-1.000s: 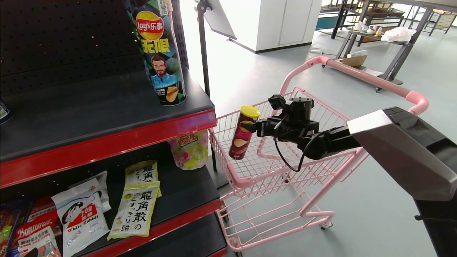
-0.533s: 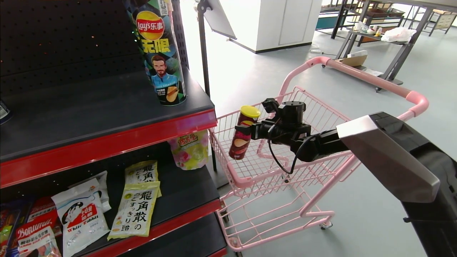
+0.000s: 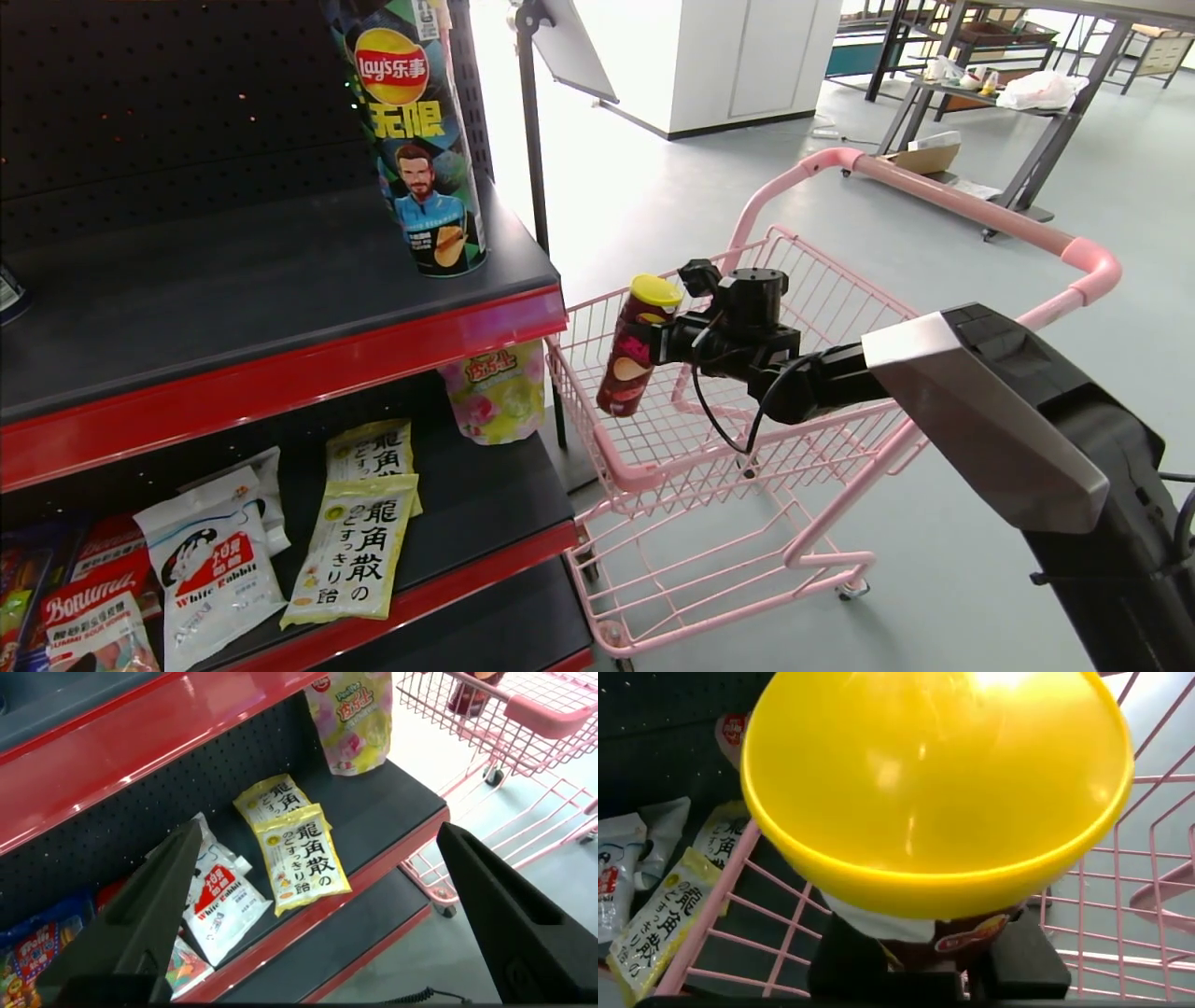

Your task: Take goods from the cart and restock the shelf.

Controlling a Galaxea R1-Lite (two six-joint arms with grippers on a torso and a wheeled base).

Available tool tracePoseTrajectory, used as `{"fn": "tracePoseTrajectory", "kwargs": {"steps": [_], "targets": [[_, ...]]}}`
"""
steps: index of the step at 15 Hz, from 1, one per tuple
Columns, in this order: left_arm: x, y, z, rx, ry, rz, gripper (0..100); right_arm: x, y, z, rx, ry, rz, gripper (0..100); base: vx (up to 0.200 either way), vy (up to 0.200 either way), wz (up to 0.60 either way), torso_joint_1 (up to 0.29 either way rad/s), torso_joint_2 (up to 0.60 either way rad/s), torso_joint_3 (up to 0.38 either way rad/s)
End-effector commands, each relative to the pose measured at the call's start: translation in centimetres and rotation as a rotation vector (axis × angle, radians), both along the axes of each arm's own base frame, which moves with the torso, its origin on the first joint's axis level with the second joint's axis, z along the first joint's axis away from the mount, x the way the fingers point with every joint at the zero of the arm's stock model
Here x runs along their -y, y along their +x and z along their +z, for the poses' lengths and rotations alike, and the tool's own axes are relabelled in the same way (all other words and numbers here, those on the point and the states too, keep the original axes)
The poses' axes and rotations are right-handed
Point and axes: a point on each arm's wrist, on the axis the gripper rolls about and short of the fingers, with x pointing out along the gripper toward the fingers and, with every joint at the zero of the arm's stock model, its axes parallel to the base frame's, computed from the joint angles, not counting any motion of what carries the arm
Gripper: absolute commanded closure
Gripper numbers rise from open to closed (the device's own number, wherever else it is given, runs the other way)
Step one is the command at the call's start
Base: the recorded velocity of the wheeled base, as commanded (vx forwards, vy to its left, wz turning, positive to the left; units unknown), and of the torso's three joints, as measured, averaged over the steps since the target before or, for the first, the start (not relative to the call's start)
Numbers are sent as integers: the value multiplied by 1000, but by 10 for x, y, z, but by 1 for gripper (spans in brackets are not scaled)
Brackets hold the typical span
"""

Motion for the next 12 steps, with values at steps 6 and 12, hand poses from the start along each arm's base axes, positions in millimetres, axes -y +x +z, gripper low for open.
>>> {"fn": "tracePoseTrajectory", "kwargs": {"steps": [6,12], "targets": [[-2,-5,-1,14,14,0,0,20,-43,85,99,7,-49,100,0,0,0,0,0,0],[-1,-5,8,27,3,-44,0,83,-151,176,284,-97,-148,100,0,0,0,0,0,0]]}}
